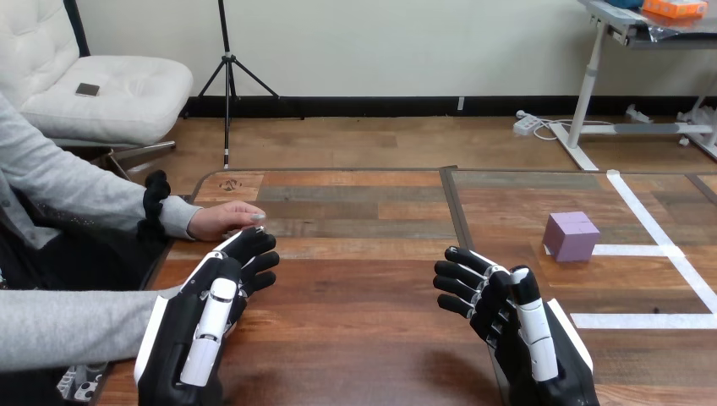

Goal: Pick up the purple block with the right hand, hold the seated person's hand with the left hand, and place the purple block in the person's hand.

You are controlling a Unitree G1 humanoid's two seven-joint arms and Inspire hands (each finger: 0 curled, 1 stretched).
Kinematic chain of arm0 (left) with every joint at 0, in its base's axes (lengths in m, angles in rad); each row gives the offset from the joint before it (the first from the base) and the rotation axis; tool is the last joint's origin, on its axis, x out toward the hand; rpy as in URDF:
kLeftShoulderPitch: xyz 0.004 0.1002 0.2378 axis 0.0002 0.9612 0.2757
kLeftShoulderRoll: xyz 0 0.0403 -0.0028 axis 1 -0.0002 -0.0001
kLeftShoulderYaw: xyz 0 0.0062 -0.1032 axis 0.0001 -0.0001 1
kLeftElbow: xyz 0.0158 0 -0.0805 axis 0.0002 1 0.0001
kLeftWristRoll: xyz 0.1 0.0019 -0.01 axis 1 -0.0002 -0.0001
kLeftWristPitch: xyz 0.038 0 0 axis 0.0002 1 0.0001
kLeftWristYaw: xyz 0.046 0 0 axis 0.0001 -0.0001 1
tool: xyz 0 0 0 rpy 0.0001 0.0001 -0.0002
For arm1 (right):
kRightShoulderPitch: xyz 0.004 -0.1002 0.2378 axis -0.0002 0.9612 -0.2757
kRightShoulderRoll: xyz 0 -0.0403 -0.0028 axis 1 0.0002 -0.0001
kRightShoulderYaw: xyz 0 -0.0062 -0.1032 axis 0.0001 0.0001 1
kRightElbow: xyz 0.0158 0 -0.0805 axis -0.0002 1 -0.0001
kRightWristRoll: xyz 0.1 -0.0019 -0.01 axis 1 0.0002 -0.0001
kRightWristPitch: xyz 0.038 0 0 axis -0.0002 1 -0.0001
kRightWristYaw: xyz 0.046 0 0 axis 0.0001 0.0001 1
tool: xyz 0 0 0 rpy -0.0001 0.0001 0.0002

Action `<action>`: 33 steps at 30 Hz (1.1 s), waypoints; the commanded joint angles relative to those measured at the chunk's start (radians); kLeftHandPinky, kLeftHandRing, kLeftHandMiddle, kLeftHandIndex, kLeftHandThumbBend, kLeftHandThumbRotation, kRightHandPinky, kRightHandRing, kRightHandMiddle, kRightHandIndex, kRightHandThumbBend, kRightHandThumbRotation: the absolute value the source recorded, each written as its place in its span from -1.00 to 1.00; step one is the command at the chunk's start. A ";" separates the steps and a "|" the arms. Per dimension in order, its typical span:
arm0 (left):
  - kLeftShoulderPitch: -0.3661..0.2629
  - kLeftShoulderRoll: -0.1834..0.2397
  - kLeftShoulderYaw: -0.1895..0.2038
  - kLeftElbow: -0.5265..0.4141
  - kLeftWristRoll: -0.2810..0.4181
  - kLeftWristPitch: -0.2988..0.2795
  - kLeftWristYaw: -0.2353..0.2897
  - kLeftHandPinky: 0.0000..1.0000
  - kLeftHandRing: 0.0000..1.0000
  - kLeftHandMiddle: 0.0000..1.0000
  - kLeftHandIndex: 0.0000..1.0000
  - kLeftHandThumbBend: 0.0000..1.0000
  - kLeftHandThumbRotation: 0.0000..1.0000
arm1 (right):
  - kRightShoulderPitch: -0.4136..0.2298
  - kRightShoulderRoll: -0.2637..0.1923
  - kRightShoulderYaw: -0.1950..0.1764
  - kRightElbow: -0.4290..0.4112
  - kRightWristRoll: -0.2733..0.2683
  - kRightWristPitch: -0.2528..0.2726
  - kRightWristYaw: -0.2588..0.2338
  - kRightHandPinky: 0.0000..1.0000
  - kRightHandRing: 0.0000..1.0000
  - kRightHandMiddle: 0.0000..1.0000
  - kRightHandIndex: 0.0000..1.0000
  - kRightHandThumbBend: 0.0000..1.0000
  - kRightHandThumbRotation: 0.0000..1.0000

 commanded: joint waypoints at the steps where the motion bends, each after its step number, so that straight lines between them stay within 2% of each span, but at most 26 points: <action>1: -0.022 -0.006 -0.006 -0.054 -0.015 -0.002 -0.010 0.62 0.65 0.66 0.59 -0.24 0.69 | -0.019 0.002 -0.006 -0.044 -0.002 -0.006 -0.010 0.66 0.66 0.63 0.61 0.46 0.85; 6: -0.017 -0.007 -0.007 -0.065 -0.019 0.009 -0.008 0.66 0.65 0.65 0.59 -0.38 0.71 | -0.021 -0.002 -0.006 -0.032 -0.007 -0.036 -0.002 0.68 0.67 0.63 0.61 0.42 0.89; 9: -0.018 -0.008 -0.006 -0.066 -0.031 0.016 -0.015 0.67 0.65 0.65 0.59 -0.43 0.72 | -0.022 -0.003 -0.007 -0.030 0.002 -0.029 0.004 0.69 0.67 0.63 0.61 0.42 0.90; 12: -0.020 -0.024 -0.002 -0.055 -0.039 0.006 -0.009 0.67 0.64 0.64 0.57 -0.48 0.71 | -0.018 0.001 -0.007 -0.039 0.002 -0.017 -0.005 0.69 0.66 0.62 0.61 0.43 0.90; 16: -0.026 -0.017 -0.003 -0.042 -0.038 -0.013 -0.023 0.68 0.63 0.64 0.57 -0.54 0.71 | -0.021 -0.001 -0.005 -0.031 0.004 -0.036 0.010 0.68 0.66 0.64 0.62 0.41 0.93; 18: -0.024 -0.018 -0.003 -0.044 -0.030 -0.016 -0.017 0.67 0.63 0.64 0.57 -0.57 0.74 | -0.021 0.002 -0.006 -0.033 0.016 -0.028 0.015 0.69 0.65 0.62 0.61 0.39 0.91; 22: -0.026 -0.020 -0.001 -0.034 -0.037 -0.025 -0.022 0.68 0.63 0.63 0.57 -0.62 0.85 | -0.021 0.000 -0.006 -0.031 0.007 -0.035 0.013 0.69 0.65 0.61 0.60 0.39 0.90; 27: -0.024 -0.025 0.003 -0.029 -0.041 -0.033 -0.022 0.67 0.61 0.61 0.57 -0.60 0.96 | -0.013 0.000 -0.004 -0.053 0.004 -0.001 -0.002 0.68 0.64 0.61 0.59 0.42 0.89; 30: -0.026 -0.022 0.005 -0.023 -0.049 -0.036 -0.029 0.67 0.61 0.61 0.56 -0.55 0.98 | -0.021 -0.006 -0.003 -0.028 0.008 -0.044 0.028 0.68 0.65 0.62 0.61 0.39 0.91; 33: -0.026 -0.024 0.008 -0.022 -0.040 -0.041 -0.018 0.66 0.59 0.59 0.55 -0.49 0.99 | -0.012 0.002 -0.006 -0.054 0.018 -0.003 0.009 0.70 0.66 0.62 0.61 0.40 0.89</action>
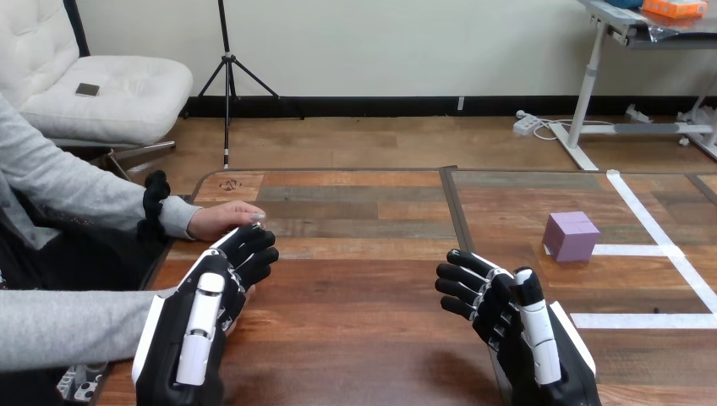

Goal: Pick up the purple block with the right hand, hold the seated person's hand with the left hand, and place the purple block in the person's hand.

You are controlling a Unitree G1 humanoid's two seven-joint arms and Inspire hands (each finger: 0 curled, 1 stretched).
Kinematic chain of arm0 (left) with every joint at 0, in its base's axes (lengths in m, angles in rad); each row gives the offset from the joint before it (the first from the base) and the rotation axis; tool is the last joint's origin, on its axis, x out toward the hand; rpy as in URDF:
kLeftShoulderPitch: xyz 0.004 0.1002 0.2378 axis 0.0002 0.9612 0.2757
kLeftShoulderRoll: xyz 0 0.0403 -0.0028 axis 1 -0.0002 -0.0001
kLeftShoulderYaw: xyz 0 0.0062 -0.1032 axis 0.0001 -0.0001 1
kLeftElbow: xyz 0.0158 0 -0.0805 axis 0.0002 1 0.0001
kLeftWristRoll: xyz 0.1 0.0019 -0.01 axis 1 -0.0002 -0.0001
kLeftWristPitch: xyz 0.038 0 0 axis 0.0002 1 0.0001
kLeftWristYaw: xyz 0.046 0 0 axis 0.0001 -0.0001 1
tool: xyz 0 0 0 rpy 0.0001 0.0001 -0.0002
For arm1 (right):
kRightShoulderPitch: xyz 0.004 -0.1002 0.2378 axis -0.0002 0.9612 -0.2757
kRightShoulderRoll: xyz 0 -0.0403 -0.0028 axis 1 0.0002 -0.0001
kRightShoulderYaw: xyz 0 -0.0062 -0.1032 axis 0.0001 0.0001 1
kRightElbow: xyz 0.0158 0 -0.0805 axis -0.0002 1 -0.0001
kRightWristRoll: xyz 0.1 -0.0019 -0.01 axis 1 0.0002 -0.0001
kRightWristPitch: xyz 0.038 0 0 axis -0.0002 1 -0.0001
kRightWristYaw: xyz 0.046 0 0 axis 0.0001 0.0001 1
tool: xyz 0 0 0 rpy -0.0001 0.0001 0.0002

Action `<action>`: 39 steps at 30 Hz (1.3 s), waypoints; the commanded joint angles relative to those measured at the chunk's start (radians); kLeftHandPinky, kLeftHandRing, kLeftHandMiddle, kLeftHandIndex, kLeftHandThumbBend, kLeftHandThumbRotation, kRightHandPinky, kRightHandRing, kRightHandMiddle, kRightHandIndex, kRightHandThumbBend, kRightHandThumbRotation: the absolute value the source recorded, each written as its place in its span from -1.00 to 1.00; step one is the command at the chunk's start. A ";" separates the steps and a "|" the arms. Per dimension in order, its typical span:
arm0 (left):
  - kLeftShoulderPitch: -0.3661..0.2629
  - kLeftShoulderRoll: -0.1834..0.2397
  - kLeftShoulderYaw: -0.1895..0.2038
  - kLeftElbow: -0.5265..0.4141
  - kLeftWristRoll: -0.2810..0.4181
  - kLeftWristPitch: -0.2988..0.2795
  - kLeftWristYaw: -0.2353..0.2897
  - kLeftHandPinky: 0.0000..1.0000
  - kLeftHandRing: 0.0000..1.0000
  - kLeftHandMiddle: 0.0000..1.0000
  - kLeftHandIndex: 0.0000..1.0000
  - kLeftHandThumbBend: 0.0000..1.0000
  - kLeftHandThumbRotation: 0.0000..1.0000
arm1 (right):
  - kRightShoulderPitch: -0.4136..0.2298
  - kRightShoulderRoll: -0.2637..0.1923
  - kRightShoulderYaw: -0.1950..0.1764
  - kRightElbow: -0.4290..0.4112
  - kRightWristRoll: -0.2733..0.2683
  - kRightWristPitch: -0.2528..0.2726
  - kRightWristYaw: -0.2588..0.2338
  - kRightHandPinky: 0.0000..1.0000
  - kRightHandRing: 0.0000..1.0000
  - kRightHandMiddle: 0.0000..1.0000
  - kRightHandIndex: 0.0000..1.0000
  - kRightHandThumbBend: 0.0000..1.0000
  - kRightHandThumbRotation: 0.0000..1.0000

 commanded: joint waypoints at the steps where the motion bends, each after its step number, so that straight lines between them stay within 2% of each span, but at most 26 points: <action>1: -0.032 -0.011 0.009 -0.012 0.000 -0.028 0.004 0.65 0.59 0.59 0.55 -0.48 0.99 | -0.022 0.008 -0.004 -0.049 0.014 -0.001 -0.002 0.70 0.66 0.61 0.61 0.40 0.88; 6: -0.029 -0.013 0.009 -0.014 0.006 -0.029 0.010 0.63 0.57 0.58 0.53 -0.40 1.00 | -0.024 0.004 -0.005 -0.035 0.000 -0.036 0.003 0.69 0.65 0.61 0.61 0.36 0.89; 9: -0.023 -0.022 0.007 -0.025 0.010 -0.022 0.023 0.60 0.56 0.56 0.52 -0.39 1.00 | -0.020 0.013 -0.013 -0.050 0.022 0.002 -0.011 0.67 0.63 0.60 0.59 0.39 0.83; 13: -0.015 -0.022 0.000 -0.045 0.017 0.001 0.034 0.59 0.56 0.57 0.52 -0.35 1.00 | -0.025 0.000 -0.012 -0.047 0.015 -0.011 -0.001 0.67 0.64 0.60 0.59 0.41 0.85; 16: -0.015 -0.025 -0.004 -0.046 0.018 -0.002 0.038 0.58 0.56 0.57 0.52 -0.40 1.00 | -0.031 -0.002 -0.016 -0.051 0.022 0.002 -0.002 0.67 0.64 0.60 0.59 0.44 0.87; 22: -0.014 -0.026 -0.010 -0.055 0.024 0.002 0.046 0.57 0.57 0.55 0.48 -0.64 1.00 | -0.057 0.001 -0.032 -0.053 0.032 0.015 -0.020 0.61 0.62 0.58 0.58 0.61 0.82; 27: -0.015 -0.022 -0.012 -0.054 0.027 -0.003 0.040 0.55 0.55 0.53 0.45 -0.84 1.00 | -0.099 -0.002 -0.046 -0.018 0.042 -0.005 -0.013 0.49 0.56 0.55 0.54 0.59 0.72; 31: -0.017 -0.020 -0.013 -0.045 0.028 -0.024 0.030 0.55 0.55 0.53 0.44 -0.89 1.00 | -0.138 -0.032 -0.051 0.002 0.031 0.005 -0.002 0.47 0.56 0.56 0.55 0.58 0.74; 39: -0.014 -0.029 -0.014 -0.047 0.039 -0.030 0.040 0.53 0.53 0.52 0.45 -0.64 1.00 | -0.204 -0.064 -0.073 0.048 0.024 0.006 0.005 0.52 0.59 0.60 0.58 0.53 0.84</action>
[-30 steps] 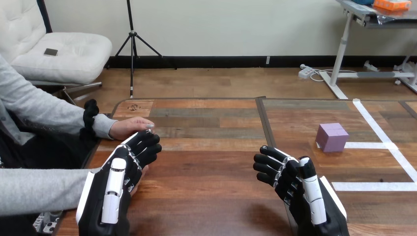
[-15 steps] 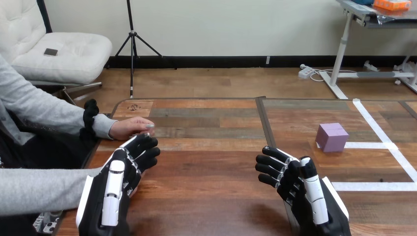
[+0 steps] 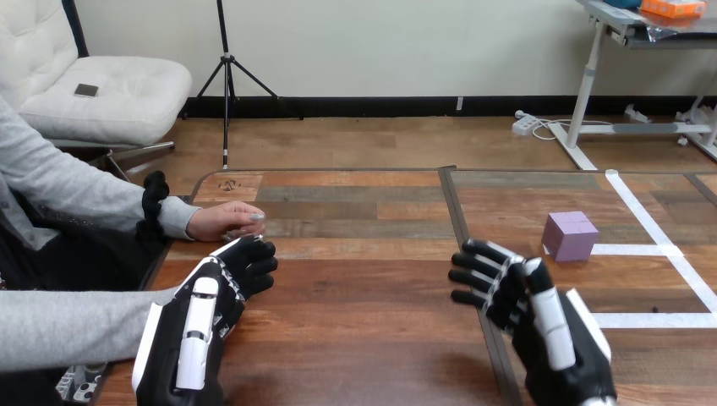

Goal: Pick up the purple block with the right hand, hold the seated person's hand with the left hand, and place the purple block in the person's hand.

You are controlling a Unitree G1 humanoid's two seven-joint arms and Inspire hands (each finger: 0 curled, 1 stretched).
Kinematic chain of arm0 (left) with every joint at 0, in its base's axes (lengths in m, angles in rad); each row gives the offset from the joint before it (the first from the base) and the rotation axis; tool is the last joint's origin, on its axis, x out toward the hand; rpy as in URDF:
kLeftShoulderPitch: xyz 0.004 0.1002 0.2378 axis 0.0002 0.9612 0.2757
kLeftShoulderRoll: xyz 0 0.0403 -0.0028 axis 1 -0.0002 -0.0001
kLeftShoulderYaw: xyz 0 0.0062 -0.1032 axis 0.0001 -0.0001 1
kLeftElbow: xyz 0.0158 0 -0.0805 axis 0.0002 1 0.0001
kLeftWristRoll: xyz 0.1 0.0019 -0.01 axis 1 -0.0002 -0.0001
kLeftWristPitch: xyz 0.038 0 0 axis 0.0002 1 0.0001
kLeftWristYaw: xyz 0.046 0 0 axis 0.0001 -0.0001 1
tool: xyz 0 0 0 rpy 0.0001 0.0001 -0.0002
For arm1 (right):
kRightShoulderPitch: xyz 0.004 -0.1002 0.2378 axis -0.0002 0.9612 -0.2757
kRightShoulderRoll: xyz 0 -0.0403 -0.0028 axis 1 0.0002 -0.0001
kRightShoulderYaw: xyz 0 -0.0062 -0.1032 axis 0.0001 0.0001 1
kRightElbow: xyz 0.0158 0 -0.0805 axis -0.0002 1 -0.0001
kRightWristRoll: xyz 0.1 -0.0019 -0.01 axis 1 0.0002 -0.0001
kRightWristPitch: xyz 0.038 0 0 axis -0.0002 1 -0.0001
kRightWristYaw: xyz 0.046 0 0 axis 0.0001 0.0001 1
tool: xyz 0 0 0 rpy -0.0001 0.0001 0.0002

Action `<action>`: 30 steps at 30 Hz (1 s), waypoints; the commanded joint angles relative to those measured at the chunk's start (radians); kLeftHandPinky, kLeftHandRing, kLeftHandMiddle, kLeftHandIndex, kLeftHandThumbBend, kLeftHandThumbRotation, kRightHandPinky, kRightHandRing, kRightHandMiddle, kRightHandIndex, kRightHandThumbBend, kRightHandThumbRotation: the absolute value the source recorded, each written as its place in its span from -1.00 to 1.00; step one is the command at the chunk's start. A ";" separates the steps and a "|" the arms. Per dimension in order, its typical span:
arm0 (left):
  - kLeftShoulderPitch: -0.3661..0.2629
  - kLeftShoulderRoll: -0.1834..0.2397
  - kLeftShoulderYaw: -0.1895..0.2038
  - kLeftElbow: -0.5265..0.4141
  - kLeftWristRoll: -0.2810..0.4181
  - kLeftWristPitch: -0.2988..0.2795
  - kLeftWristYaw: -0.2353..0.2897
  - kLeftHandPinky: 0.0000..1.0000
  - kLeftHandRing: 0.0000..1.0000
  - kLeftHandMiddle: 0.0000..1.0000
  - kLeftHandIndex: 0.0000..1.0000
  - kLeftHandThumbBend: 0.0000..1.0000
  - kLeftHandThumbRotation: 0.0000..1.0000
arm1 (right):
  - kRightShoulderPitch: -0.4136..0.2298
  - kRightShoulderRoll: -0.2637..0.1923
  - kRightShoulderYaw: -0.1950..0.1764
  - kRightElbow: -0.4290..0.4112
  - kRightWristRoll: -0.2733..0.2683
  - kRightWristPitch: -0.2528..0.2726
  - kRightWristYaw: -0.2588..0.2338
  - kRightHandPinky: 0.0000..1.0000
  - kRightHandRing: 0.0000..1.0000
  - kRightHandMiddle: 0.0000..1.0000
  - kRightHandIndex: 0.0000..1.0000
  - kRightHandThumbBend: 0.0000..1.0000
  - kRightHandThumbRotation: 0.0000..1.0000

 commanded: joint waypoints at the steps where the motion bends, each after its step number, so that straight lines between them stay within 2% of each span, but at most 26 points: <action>1: -0.031 -0.013 -0.012 -0.048 0.018 -0.028 0.005 0.53 0.53 0.52 0.46 -0.60 1.00 | -0.155 -0.043 -0.034 0.029 0.006 -0.005 0.008 0.53 0.60 0.60 0.59 0.53 0.84; 6: -0.034 -0.012 -0.011 -0.046 0.023 -0.025 0.007 0.50 0.52 0.53 0.46 -0.36 1.00 | -0.197 -0.049 -0.049 0.058 0.017 0.006 -0.007 0.57 0.61 0.63 0.61 0.56 0.83; 14: -0.040 -0.012 -0.009 -0.042 0.030 -0.027 0.011 0.40 0.50 0.52 0.46 -0.17 1.00 | -0.290 -0.061 -0.082 0.145 0.035 0.016 -0.007 0.55 0.62 0.63 0.62 0.62 0.85; 30: -0.044 -0.003 -0.007 -0.042 0.030 -0.034 0.007 0.36 0.49 0.54 0.47 -0.10 1.00 | -0.448 -0.101 -0.124 0.280 0.025 0.040 -0.020 0.57 0.68 0.67 0.65 0.61 0.88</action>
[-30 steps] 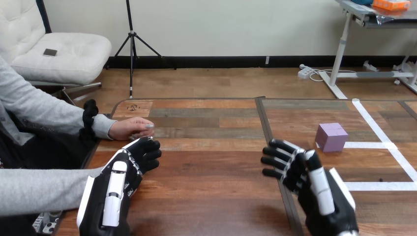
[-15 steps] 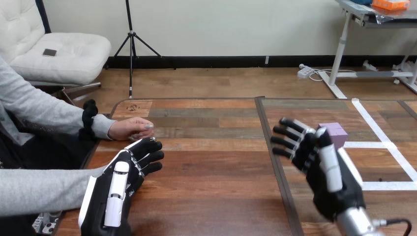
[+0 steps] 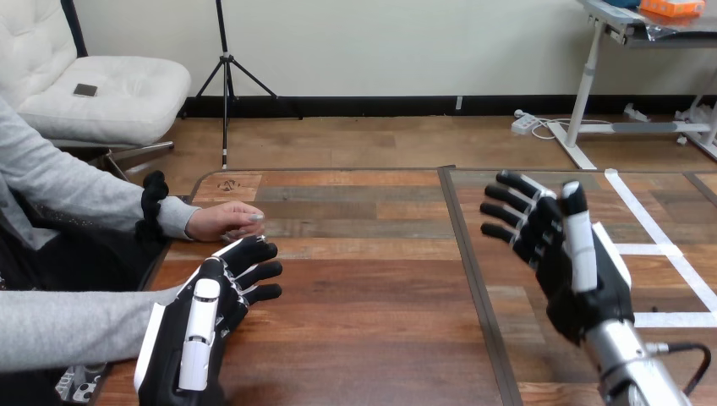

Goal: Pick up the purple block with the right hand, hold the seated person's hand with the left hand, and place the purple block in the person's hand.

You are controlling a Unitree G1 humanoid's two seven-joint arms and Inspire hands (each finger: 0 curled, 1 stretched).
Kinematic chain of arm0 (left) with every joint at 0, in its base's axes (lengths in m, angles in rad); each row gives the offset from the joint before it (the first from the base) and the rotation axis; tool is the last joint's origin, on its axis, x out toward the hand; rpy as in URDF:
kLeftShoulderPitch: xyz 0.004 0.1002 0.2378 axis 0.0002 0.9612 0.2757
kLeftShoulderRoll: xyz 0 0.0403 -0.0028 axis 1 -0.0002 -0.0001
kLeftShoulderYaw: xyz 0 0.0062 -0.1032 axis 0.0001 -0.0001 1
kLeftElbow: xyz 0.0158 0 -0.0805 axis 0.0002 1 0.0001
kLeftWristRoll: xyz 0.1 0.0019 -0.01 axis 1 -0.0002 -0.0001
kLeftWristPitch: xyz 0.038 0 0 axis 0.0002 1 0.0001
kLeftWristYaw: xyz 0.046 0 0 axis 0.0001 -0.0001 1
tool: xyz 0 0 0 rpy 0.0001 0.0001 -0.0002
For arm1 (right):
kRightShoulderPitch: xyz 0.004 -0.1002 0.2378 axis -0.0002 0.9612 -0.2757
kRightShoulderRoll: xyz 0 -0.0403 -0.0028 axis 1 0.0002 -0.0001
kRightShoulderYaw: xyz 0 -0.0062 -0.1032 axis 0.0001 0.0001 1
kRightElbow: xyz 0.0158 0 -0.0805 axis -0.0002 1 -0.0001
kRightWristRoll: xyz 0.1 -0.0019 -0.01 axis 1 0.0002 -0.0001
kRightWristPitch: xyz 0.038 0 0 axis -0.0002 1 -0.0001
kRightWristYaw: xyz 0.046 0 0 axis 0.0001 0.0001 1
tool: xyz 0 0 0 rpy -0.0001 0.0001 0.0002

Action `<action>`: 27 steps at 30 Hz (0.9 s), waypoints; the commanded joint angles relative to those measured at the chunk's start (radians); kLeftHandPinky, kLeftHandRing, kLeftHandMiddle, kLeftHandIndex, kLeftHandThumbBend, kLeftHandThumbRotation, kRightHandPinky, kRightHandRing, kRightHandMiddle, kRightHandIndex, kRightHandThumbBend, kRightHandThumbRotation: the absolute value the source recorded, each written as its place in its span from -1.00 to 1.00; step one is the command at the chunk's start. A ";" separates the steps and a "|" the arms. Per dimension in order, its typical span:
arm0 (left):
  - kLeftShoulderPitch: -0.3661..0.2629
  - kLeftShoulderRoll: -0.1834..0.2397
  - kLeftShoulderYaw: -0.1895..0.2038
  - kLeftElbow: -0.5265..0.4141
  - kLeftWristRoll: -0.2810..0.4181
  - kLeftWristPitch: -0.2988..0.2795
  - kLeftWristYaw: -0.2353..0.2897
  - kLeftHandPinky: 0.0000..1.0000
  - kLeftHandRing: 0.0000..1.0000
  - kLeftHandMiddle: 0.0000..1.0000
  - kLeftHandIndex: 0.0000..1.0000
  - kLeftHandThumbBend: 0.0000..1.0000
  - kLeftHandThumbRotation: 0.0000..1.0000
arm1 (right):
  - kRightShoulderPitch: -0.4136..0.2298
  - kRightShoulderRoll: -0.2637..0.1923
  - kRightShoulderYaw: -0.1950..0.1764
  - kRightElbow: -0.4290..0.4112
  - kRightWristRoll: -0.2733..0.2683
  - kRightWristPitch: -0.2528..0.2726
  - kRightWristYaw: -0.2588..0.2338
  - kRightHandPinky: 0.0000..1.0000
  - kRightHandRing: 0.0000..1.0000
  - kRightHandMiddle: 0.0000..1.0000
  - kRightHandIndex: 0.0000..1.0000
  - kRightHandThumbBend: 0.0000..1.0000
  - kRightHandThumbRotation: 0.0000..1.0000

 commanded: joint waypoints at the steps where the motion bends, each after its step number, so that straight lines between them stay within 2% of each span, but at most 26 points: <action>1: -0.044 -0.005 -0.006 -0.040 0.009 -0.036 -0.003 0.36 0.49 0.54 0.46 -0.10 1.00 | -0.152 -0.036 -0.026 0.052 0.002 0.003 -0.010 0.57 0.68 0.67 0.65 0.62 0.88; 12: -0.032 -0.006 -0.012 -0.058 0.024 -0.024 0.010 0.34 0.48 0.53 0.45 -0.12 1.00 | -0.251 -0.063 -0.062 0.161 0.011 -0.010 -0.029 0.56 0.65 0.64 0.62 0.60 0.80; 19: -0.029 -0.005 -0.017 -0.069 0.023 -0.009 0.012 0.34 0.49 0.54 0.45 -0.16 1.00 | -0.311 -0.090 -0.072 0.223 -0.016 -0.004 -0.064 0.54 0.62 0.62 0.59 0.60 0.79; 24: -0.029 -0.008 -0.018 -0.070 0.025 -0.010 0.016 0.35 0.50 0.53 0.46 -0.29 0.98 | -0.348 -0.109 -0.075 0.269 -0.030 -0.003 -0.080 0.56 0.64 0.62 0.61 0.61 0.80; 27: -0.033 -0.009 -0.018 -0.065 0.020 -0.013 0.013 0.36 0.49 0.53 0.45 -0.35 0.97 | -0.373 -0.122 -0.072 0.301 -0.050 -0.001 -0.108 0.59 0.66 0.63 0.62 0.61 0.81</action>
